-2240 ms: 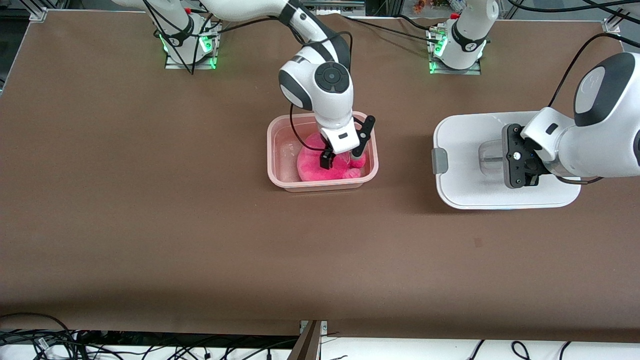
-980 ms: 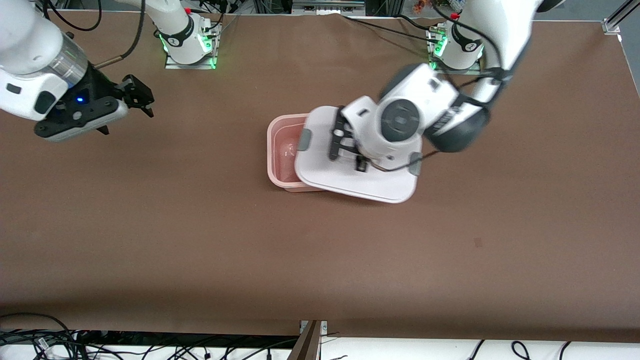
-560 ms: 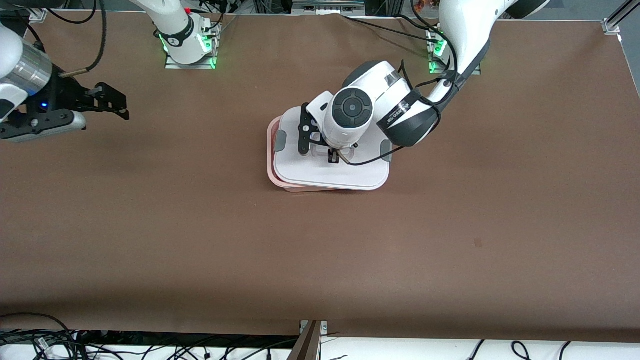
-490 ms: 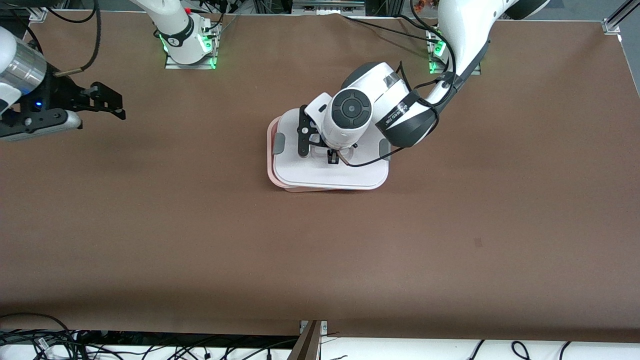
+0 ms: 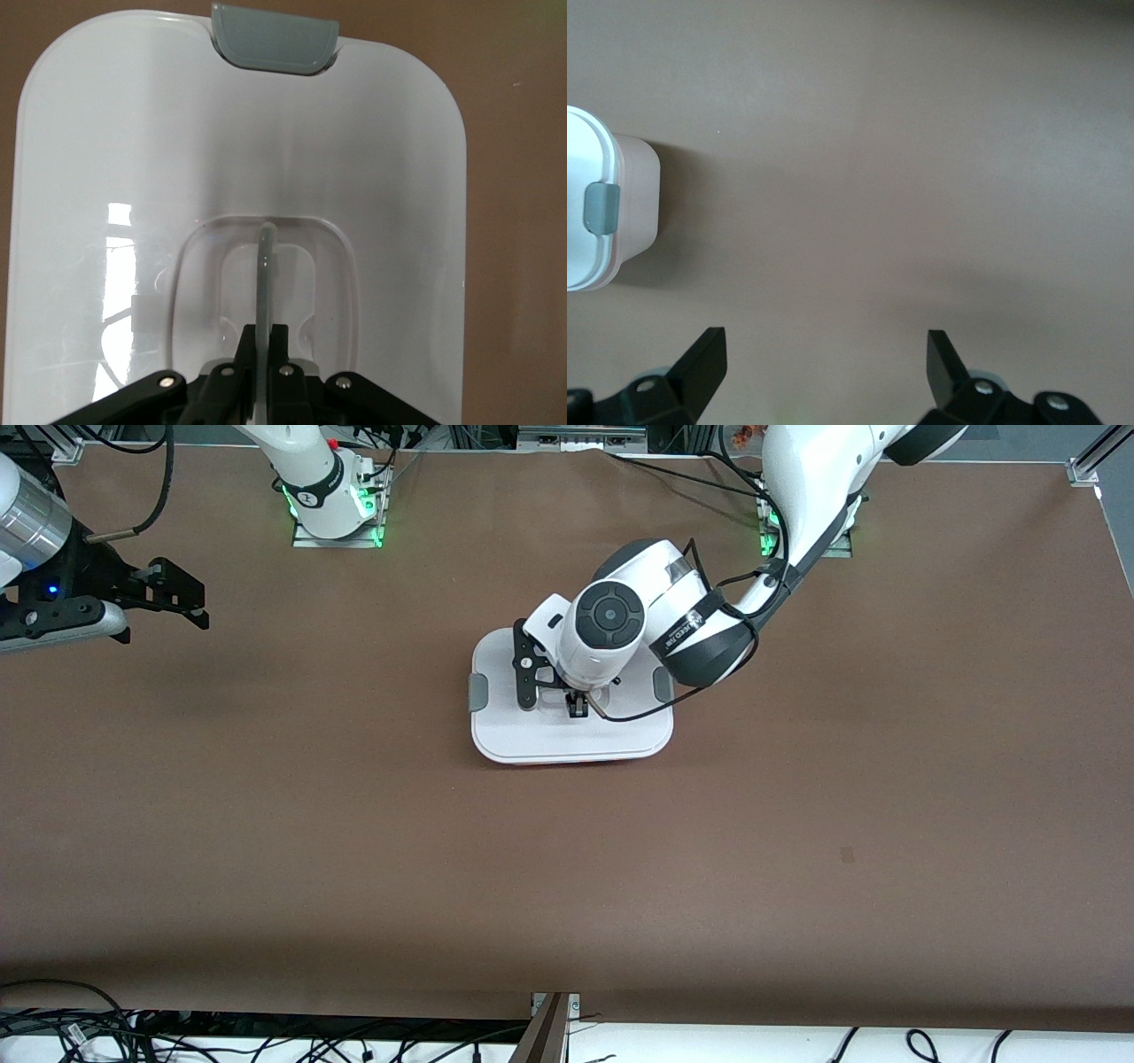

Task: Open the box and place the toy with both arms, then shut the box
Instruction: 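Press the lid down and release the handle with the left gripper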

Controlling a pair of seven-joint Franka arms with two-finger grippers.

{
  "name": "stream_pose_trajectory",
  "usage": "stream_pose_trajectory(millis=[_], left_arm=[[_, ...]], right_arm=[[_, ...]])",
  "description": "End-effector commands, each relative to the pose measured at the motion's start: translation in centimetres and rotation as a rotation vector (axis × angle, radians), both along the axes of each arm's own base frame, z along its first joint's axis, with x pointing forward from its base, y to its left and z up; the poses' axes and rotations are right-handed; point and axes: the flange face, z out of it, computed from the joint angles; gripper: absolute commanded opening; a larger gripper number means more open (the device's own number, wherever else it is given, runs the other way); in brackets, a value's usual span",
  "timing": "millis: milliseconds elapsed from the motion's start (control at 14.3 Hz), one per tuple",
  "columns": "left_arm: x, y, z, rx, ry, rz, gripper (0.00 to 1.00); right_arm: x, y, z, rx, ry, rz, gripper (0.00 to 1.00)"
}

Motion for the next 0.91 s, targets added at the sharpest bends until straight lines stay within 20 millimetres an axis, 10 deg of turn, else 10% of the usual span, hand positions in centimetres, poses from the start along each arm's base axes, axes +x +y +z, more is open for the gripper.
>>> stream_pose_trajectory(millis=[0, 840], left_arm=[[-0.3, -0.1, -0.6, 0.025, -0.014, 0.002, 0.00], [-1.5, 0.0, -2.1, 0.054, 0.015, -0.017, 0.00]], right_arm=[[-0.3, -0.6, 0.5, -0.011, -0.023, -0.010, 1.00], [0.1, -1.5, 1.3, -0.034, -0.035, -0.019, 1.00]])
